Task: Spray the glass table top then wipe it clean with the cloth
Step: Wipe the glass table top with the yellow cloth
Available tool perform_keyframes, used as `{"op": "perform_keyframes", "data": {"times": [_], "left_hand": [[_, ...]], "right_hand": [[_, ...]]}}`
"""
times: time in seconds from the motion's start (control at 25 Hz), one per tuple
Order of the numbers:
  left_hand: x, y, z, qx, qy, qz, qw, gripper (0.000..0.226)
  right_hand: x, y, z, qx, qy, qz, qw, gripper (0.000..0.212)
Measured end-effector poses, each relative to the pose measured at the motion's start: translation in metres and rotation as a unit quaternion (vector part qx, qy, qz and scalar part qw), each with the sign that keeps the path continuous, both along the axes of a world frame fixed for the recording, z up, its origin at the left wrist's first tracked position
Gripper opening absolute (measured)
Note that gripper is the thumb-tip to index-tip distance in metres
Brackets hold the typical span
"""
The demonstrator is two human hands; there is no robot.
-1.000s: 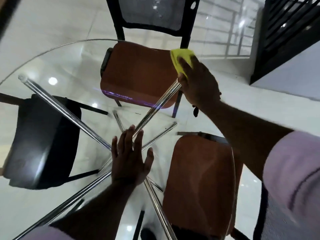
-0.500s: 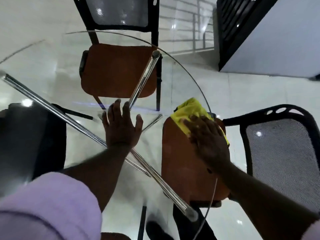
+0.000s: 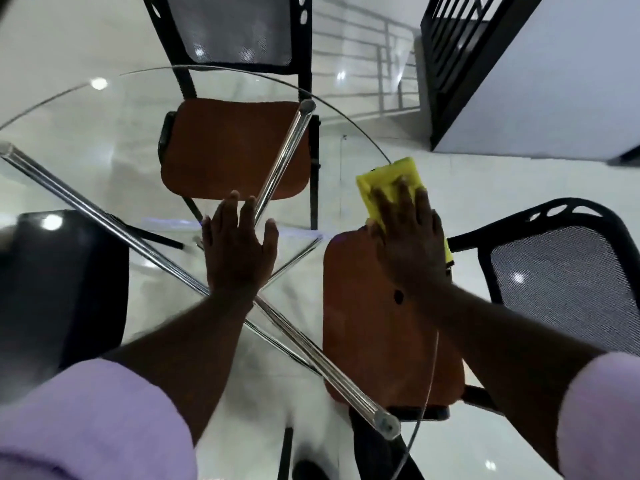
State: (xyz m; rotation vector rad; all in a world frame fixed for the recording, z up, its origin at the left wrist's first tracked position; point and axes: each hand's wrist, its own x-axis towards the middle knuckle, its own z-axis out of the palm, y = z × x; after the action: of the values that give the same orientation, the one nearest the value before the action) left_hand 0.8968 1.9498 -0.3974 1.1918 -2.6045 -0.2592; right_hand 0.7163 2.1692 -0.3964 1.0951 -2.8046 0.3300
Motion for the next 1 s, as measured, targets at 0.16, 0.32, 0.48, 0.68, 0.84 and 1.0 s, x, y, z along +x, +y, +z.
{"op": "perform_keyframes", "data": {"times": [0.16,0.32,0.48,0.68,0.84,1.0], "left_hand": [[-0.002,0.005,0.006,-0.022,-0.013,0.005,1.000,0.059],[-0.005,0.006,0.008,-0.027,-0.038,0.003,0.999,0.060],[-0.008,0.000,0.006,-0.022,-0.047,0.015,0.999,0.062],[-0.008,-0.006,0.006,-0.007,-0.063,0.020,0.998,0.064],[-0.009,-0.004,0.009,-0.013,-0.069,0.020,0.997,0.062],[-0.010,-0.006,0.012,-0.006,-0.079,0.013,0.997,0.062]], "right_hand": [[0.034,0.040,0.006,0.047,0.009,0.254,0.966,0.055],[-0.043,-0.030,0.001,0.046,0.053,0.212,0.975,0.054],[-0.109,-0.201,-0.009,-0.034,0.105,0.263,0.959,0.048],[-0.114,-0.276,-0.005,-0.049,0.061,0.254,0.964,0.047],[-0.113,-0.164,0.005,-0.013,0.029,0.245,0.969,0.049],[-0.079,-0.043,0.018,0.048,-0.027,0.230,0.972,0.051]]}}
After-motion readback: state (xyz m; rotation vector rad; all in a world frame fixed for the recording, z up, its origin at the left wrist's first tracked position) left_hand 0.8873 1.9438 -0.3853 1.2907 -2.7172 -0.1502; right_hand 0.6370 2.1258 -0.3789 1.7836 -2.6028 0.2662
